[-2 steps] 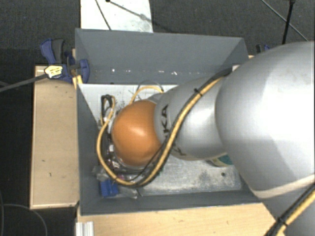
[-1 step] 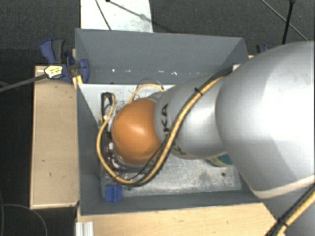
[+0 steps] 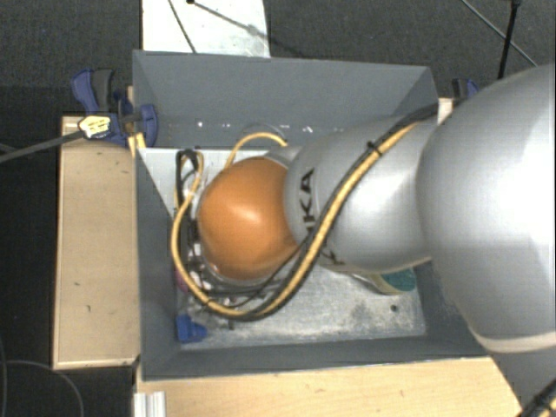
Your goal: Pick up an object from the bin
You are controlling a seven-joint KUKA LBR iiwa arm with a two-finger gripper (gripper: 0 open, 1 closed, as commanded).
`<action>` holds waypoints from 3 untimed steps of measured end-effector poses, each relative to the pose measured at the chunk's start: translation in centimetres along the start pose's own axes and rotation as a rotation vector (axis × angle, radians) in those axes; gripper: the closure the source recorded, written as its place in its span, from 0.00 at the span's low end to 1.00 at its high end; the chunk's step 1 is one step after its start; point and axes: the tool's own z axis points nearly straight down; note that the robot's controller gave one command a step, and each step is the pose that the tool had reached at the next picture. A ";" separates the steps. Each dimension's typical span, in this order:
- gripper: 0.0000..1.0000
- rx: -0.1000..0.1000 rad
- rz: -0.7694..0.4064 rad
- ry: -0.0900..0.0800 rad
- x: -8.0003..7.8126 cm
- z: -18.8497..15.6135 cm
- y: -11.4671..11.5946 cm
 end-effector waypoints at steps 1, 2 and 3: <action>0.00 -0.004 0.003 0.004 0.1 0.3 0.1; 0.00 -0.005 -0.339 0.005 0.2 4.4 -0.5; 1.00 -0.004 -0.335 0.005 0.1 4.2 -0.6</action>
Offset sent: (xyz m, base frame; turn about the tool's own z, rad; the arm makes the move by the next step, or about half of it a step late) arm 0.0000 0.0000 0.0000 0.0000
